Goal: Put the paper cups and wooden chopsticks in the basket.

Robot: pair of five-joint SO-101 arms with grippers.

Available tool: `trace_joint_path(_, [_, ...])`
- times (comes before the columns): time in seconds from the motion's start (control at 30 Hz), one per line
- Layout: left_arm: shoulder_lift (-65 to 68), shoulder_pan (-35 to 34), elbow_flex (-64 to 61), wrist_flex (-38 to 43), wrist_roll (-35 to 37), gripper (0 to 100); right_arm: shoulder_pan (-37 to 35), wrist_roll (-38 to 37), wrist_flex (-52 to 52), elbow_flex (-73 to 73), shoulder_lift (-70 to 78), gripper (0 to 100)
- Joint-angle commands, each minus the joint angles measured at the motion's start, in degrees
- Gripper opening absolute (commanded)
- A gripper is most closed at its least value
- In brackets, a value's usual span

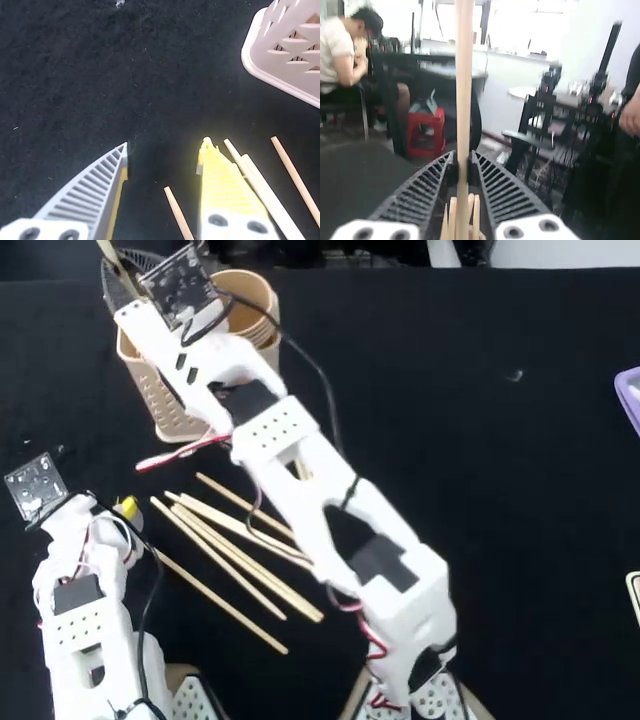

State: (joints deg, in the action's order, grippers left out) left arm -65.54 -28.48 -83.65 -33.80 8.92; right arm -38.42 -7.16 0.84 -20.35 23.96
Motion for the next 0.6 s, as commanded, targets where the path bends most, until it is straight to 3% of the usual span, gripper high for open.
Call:
trace_joint_path(0.0, [-0.9, 0.0, 0.6, 0.6, 0.0, 22, 1.2, 0.1, -1.8, -3.4, 0.5, 1.1])
trace_joint_path(0.27, [-0.9, 0.0, 0.6, 0.6, 0.0, 22, 1.7, 0.1, 0.2, -2.5, 2.3, 1.5])
trace_joint_path(0.43, [-0.9, 0.0, 0.6, 0.6, 0.0, 22, 0.8, 0.8, 7.7, -2.8, 2.3, 14.2])
trace_joint_path(0.57, [-0.9, 0.0, 0.6, 0.6, 0.0, 22, 0.7, 5.4, 11.8, -3.8, 0.3, 15.1])
